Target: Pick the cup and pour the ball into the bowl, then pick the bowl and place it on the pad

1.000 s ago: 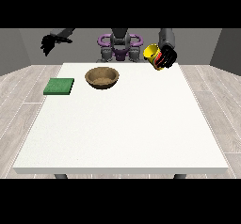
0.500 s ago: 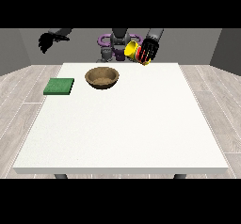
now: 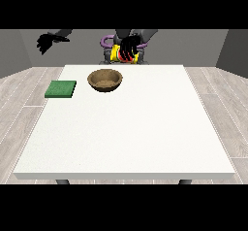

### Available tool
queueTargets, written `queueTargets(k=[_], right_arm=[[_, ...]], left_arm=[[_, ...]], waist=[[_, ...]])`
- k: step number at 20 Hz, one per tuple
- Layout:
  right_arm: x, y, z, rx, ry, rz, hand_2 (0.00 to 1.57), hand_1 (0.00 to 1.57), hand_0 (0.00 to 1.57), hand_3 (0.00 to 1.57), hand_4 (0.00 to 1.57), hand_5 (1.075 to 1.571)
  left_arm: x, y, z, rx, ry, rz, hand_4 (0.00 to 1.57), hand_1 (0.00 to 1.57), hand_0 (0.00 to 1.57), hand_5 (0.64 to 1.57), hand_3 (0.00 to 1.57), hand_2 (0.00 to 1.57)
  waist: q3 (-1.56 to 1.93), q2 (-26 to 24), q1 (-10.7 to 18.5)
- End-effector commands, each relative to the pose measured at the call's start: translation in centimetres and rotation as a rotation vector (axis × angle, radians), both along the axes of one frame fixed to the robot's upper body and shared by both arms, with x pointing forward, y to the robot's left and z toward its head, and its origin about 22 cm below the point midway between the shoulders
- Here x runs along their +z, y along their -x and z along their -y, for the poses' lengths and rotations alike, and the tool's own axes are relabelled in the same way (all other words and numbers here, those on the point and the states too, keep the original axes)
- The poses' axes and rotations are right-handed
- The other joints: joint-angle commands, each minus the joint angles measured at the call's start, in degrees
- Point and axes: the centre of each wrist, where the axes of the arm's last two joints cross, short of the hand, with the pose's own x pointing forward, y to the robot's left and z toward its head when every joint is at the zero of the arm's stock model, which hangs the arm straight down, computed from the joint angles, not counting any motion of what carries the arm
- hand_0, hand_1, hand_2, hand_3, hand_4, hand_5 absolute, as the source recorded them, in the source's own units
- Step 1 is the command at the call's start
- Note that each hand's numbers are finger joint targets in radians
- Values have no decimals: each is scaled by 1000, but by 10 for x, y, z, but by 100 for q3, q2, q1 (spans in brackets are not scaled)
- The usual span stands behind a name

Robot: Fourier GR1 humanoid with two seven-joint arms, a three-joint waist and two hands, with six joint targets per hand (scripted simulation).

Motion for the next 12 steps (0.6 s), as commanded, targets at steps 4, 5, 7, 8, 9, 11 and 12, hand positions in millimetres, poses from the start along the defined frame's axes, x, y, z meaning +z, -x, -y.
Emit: queueTargets(k=[4,5,7,8,9,11,12], right_arm=[[-18,4,-9,5,-29,-12,0,0,0,0,0,1570],[-8,-8,-14,40,-20,0,0,0,0,0,0,1570],[-10,0,0,13,-17,-38,0,0,0,0,0,1571],[-7,-6,-4,4,-4,-10,0,0,0,0,0,1571],[-4,-5,1,0,-13,-12,0,0,0,0,0,1571],[-13,1,-2,-16,-20,2,0,0,0,0,0,1571],[12,-7,20,-24,-9,18,0,0,0,0,0,1571]], left_arm=[[-7,8,37,-83,-479,76,1556,1533,1533,1164,1571,1571],[-13,11,42,-83,-560,95,1510,1522,1522,1221,1571,1571],[-12,15,57,-77,-619,71,1491,1498,1498,1236,1571,1571],[-3,9,51,-100,-660,102,1474,1479,1479,1234,1571,1571],[-15,18,59,-105,-695,91,1481,1465,1465,1216,1571,1571],[-8,16,58,-129,-726,102,1529,1451,1451,1143,1571,1571],[-16,21,61,-131,-724,116,1529,1449,1449,1137,1571,1571]], waist=[[0,-75,-100],[-2,34,-83],[-7,-144,-56],[-8,-6,47],[-10,-94,-9],[-11,-18,96],[-12,34,139]])
